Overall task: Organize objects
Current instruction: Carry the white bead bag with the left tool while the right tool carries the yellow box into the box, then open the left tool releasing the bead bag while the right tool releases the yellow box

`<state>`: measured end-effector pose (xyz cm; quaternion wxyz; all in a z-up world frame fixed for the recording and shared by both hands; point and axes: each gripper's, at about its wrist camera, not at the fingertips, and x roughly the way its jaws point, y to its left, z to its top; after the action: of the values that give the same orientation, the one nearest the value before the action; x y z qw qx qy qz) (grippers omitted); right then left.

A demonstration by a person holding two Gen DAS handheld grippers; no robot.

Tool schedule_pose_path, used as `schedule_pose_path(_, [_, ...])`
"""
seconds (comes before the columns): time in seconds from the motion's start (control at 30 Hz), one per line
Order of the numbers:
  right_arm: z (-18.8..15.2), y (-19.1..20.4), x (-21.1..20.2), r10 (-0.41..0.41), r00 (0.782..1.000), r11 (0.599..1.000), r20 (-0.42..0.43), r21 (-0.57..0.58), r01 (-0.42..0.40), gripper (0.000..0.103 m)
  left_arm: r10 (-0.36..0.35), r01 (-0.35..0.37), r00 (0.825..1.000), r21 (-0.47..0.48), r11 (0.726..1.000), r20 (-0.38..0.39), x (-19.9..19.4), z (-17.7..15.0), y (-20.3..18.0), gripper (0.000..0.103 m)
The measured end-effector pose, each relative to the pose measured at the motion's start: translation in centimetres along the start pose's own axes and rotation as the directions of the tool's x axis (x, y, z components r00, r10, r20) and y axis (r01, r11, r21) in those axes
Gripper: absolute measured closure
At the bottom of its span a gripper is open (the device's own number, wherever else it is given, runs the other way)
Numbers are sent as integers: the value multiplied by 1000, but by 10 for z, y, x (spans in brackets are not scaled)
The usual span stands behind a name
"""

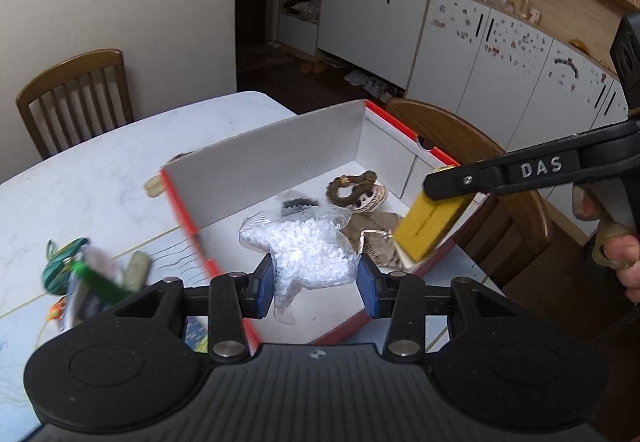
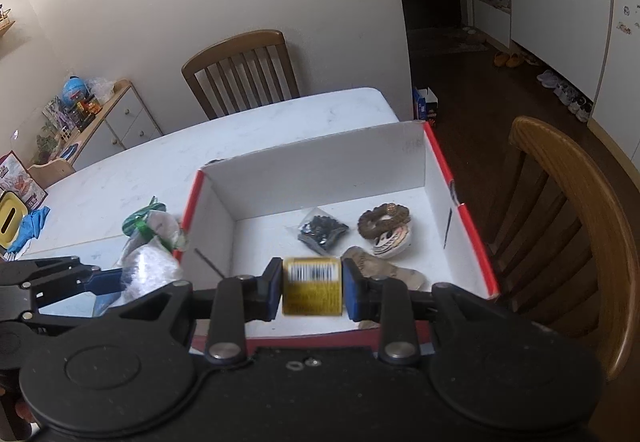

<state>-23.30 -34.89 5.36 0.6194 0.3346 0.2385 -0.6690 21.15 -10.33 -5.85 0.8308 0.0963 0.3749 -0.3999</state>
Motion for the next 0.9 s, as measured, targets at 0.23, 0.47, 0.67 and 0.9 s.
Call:
schedule_pose_path(0.23, [10, -24, 26, -3, 999, 1000, -35, 0, 3, 74, 19, -20, 996, -13, 1000, -84, 46, 16, -3, 61])
schedule_pose_path(0.47, [41, -35, 42, 14, 1000, 1000, 0, 22, -14, 74, 54, -58, 982, -18, 998, -183, 88, 21, 2, 61])
schedule_pose_path(0.67, [57, -31, 71, 7, 1000, 1000, -23, -14, -7, 74, 79, -84, 966, -8, 996, -246, 113, 25, 4, 61])
schedule_pose_path(0.9, [59, -39, 104, 1, 997, 1000, -83, -8, -2, 74, 99, -108, 936, -8, 994, -337, 142, 33, 7, 61])
